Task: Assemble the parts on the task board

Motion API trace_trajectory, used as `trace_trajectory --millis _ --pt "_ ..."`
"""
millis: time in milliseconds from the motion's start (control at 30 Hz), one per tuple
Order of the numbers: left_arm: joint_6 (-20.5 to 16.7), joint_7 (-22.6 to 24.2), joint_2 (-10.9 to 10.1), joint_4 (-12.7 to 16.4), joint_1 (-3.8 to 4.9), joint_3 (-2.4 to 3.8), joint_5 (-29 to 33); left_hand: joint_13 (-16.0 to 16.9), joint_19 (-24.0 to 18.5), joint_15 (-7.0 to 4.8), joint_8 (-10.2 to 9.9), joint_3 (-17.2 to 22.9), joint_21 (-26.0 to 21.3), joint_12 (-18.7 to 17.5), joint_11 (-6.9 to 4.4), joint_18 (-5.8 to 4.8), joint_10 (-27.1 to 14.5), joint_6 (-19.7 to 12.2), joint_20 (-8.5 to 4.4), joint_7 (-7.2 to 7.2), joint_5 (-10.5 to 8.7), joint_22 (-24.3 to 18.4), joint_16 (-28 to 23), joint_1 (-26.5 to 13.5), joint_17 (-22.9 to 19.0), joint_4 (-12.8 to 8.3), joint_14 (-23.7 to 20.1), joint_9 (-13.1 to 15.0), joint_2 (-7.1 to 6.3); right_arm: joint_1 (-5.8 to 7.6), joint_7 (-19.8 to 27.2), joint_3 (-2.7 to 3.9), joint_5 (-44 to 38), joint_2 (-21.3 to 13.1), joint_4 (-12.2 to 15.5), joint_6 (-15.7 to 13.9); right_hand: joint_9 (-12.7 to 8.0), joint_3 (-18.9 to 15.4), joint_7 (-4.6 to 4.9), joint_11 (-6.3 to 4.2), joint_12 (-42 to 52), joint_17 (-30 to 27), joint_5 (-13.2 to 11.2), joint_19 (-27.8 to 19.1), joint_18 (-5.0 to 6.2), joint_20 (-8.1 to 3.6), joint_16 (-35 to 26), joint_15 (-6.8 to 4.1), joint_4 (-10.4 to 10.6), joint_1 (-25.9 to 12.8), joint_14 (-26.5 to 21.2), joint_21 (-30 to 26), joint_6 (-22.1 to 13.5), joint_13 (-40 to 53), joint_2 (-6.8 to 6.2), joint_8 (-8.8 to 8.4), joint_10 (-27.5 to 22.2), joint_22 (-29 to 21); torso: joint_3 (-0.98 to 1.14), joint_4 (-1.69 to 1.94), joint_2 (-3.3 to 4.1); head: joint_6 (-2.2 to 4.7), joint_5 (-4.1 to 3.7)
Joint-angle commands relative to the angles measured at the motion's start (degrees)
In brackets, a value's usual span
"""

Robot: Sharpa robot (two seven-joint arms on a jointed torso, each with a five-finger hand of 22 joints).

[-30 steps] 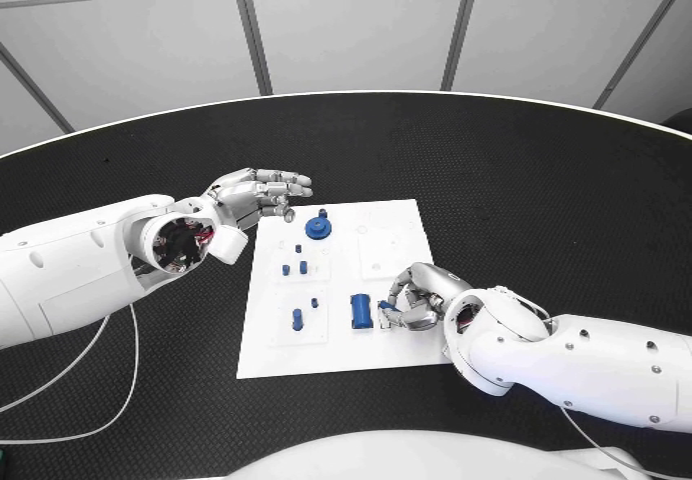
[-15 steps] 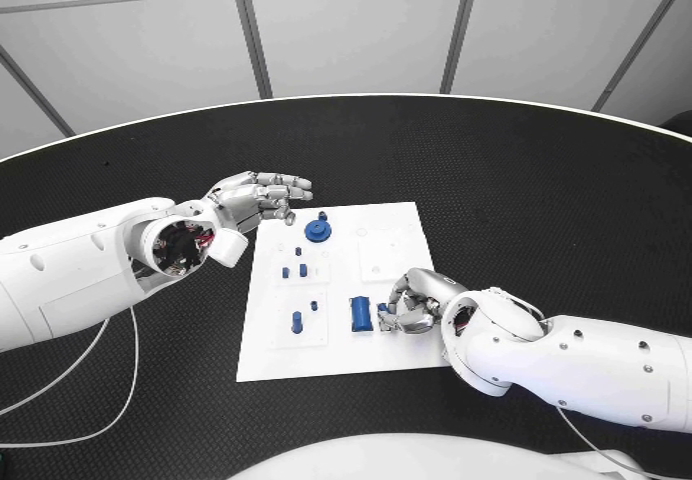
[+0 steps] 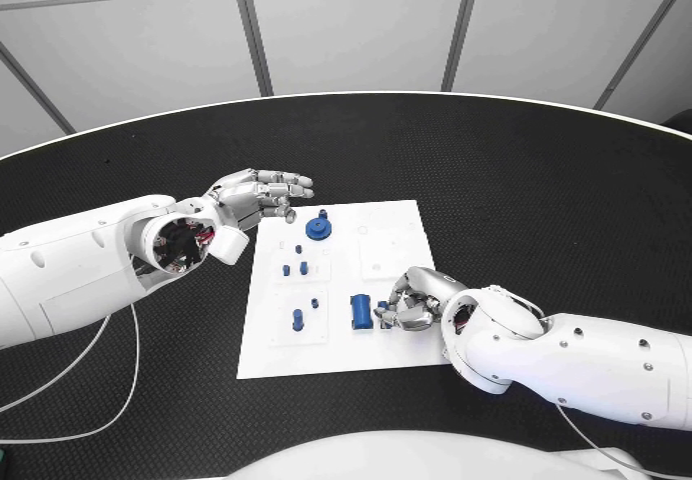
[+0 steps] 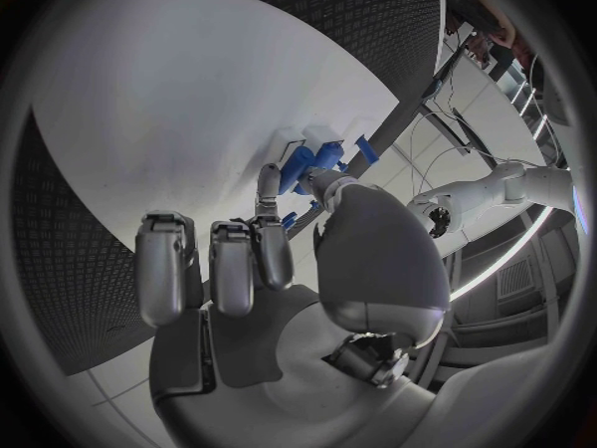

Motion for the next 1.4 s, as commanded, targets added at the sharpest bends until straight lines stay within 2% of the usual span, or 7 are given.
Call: trace_trajectory --millis 33,667,1000,1100,1200,1367,1400 --pt "0.0 0.0 0.0 0.0 0.0 0.0 0.0 0.0 -0.4 0.05 0.3 -0.2 0.3 0.1 0.01 0.95 -0.5 -0.5 -0.15 0.06 0.31 0.1 0.2 -0.1 -0.1 -0.2 -0.5 -0.1 0.46 0.0 0.1 0.0 0.0 0.0 0.1 0.0 0.0 -0.5 0.51 -0.42 0.4 15.1 -0.1 5.3 -1.02 -0.47 0.3 -0.35 0.7 -1.1 6.2 0.2 0.0 11.0 -0.23 0.43 3.5 14.1 -0.01 0.0 0.04 -0.01 -0.01" --pt "0.1 -0.2 0.1 -0.1 0.0 0.0 0.0 0.0 -0.5 0.07 0.3 -0.2 0.3 0.1 0.04 0.94 -0.6 -0.6 -0.13 0.09 0.34 0.1 0.3 -0.1 -0.1 -0.1 -0.5 -0.1 0.52 0.0 -0.1 0.0 0.0 -0.4 0.1 0.2 -0.3 -5.4 0.6 -0.32 -0.1 15.0 -2.1 5.2 -0.92 -0.42 0.2 -0.26 1.2 -5.2 6.1 -0.3 -0.1 10.8 -0.27 0.53 3.4 14.0 0.06 -0.08 -0.02 -0.13 -0.13" --pt "0.2 -0.2 0.1 -0.2 0.0 -0.01 0.0 0.0 -0.5 0.07 0.3 -0.2 0.3 0.1 0.04 0.94 -0.6 -0.6 -0.13 0.09 0.34 0.1 0.3 -0.1 -0.1 -0.1 -0.5 -0.1 0.52 0.0 0.0 -0.02 0.0 -1.3 0.7 0.6 -0.3 -5.8 0.43 -0.46 -0.1 15.1 -2.3 5.3 -0.95 -0.48 0.3 -0.37 0.4 -2.2 6.2 -0.1 -0.3 10.9 0.05 0.66 3.4 14.0 0.05 -0.1 -0.07 -0.07 -0.17" --pt "0.2 -0.1 0.2 -0.3 -0.01 -0.01 0.0 0.0 -0.5 0.07 0.3 -0.2 0.3 0.1 0.04 0.94 -0.6 -0.6 -0.13 0.09 0.34 0.1 0.3 -0.1 -0.1 -0.1 -0.5 -0.1 0.52 0.0 1.1 -0.02 0.0 -1.7 1.0 -0.5 -0.4 -5.6 0.41 -0.48 -0.2 14.9 -4.4 5.2 -0.91 -0.52 0.2 -0.41 -0.1 0.2 6.1 -0.3 -0.5 10.9 0.35 0.68 3.3 13.9 0.05 -0.17 -0.15 0.09 -0.16" --pt "0.1 0.1 0.3 -0.5 -0.02 -0.01 0.0 0.0 -0.5 0.07 0.3 -0.2 0.3 0.1 0.04 0.94 -0.6 -0.6 -0.13 0.09 0.34 0.1 0.3 -0.1 -0.1 -0.1 -0.5 -0.1 0.52 0.01 7.0 0.03 2.9 -3.4 2.0 -4.5 -0.5 -5.7 0.47 -0.45 -0.6 14.7 -4.6 5.1 -0.8 -0.51 0.0 -0.39 -0.1 0.5 6.1 -0.9 -0.7 10.7 0.3 0.59 3.2 13.8 -0.06 -0.19 -0.27 0.49 -0.12" --pt "-0.5 1.0 0.6 -1.0 -0.03 -0.01 0.3 0.0 -0.6 0.15 0.3 -0.3 0.4 0.2 0.09 0.92 -0.7 -0.6 -0.05 0.12 0.3 0.1 0.3 -0.4 -0.2 0.1 -0.6 -0.2 0.57 0.56 20.3 0.5 15.7 -5.6 1.7 -7.4 -1.6 -6.3 1.72 0.57 -4.5 13.1 -4.0 4.5 -0.26 -0.02 -0.9 0.39 0.8 2.1 5.7 -3.8 -3.4 8.9 -0.38 -1.37 1.6 13.0 -0.31 -0.76 -0.87 1.45 0.23" --pt "-0.9 1.3 0.7 -1.2 -0.04 -0.01 1.1 0.0 -0.7 0.2 0.4 -0.4 0.4 0.3 0.1 0.91 -0.8 -0.7 0.01 0.12 0.24 0.1 0.4 -0.7 -0.2 0.3 -0.6 -0.2 0.56 1.03 23.7 0.57 19.5 -5.8 0.9 -7.4 -2.4 -6.4 2.81 1.39 -8.9 10.4 -2.4 3.5 0.58 0.28 -2.6 0.97 0.7 3.0 5.0 -8.6 -6.0 6.8 -0.79 -3.2 -0.3 11.7 -0.34 -0.94 -1.03 1.54 0.35"
